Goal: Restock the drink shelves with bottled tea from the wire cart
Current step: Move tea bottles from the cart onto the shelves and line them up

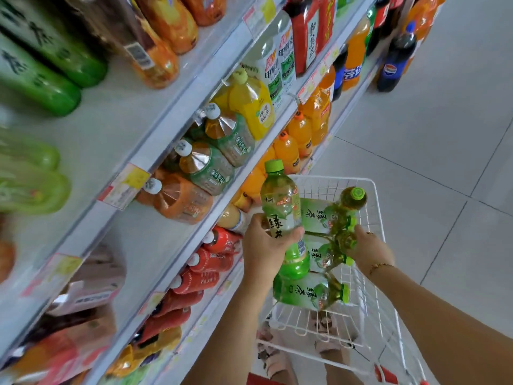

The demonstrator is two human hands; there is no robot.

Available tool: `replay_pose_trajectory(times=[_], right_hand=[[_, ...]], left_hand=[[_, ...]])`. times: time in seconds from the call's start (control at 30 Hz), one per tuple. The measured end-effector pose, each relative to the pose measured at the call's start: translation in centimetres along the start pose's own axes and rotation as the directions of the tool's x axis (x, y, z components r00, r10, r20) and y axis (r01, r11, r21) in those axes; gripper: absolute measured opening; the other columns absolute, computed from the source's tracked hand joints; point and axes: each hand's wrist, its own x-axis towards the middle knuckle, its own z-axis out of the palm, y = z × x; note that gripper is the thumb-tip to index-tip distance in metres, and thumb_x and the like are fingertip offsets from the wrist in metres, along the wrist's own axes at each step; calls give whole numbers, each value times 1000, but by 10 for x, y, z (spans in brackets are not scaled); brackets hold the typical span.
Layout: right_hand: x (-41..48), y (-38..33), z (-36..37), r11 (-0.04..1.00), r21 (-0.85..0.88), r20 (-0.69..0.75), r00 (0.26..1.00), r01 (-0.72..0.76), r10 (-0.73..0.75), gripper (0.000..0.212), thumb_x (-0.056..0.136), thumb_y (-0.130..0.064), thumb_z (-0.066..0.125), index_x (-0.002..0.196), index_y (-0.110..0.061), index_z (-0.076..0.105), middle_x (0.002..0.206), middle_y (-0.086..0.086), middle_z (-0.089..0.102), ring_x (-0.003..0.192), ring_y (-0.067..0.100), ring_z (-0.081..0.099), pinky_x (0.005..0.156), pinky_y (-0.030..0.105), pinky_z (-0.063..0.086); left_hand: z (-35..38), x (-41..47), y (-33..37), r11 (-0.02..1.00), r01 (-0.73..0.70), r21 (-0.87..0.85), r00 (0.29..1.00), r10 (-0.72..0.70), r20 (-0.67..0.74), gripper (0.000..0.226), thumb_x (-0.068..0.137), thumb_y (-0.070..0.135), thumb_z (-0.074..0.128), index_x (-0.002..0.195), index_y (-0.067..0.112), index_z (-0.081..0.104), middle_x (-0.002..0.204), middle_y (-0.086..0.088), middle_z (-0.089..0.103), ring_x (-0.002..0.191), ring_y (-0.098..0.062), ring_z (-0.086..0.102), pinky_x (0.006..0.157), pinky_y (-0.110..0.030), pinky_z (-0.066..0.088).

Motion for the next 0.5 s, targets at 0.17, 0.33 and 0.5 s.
replay_pose_trajectory(times=[0.17, 0.33, 0.5], right_hand=[[-47, -29, -37, 988, 84, -185, 977, 127, -110, 32, 89, -33, 58, 110, -12, 46, 83, 2, 52, 62, 19, 51, 43, 25, 39], [-116, -75, -120, 906, 289, -461, 874, 310, -152, 36, 78, -19, 72, 104, -5, 53, 72, 4, 44, 59, 25, 41, 55, 31, 33], [-206, -133, -187, 672, 369, -679, 680, 641, -276, 37, 74, -43, 69, 95, -31, 41, 72, -1, 52, 56, 15, 48, 49, 24, 33]], left_hand=[[-47, -26, 28, 994, -84, -65, 989, 76, -123, 61, 55, 40, 85, 108, 30, 57, 101, 9, 70, 94, -9, 67, 86, -41, 55], [-98, -59, 63, 973, -218, -81, 920, 177, -348, 57, 53, 36, 83, 103, 34, 58, 92, 26, 67, 84, 6, 63, 71, -8, 47], [-142, -77, 95, 913, -361, -192, 780, 183, -598, 63, 58, 13, 89, 114, 18, 59, 99, 9, 71, 91, -8, 68, 81, -18, 52]])
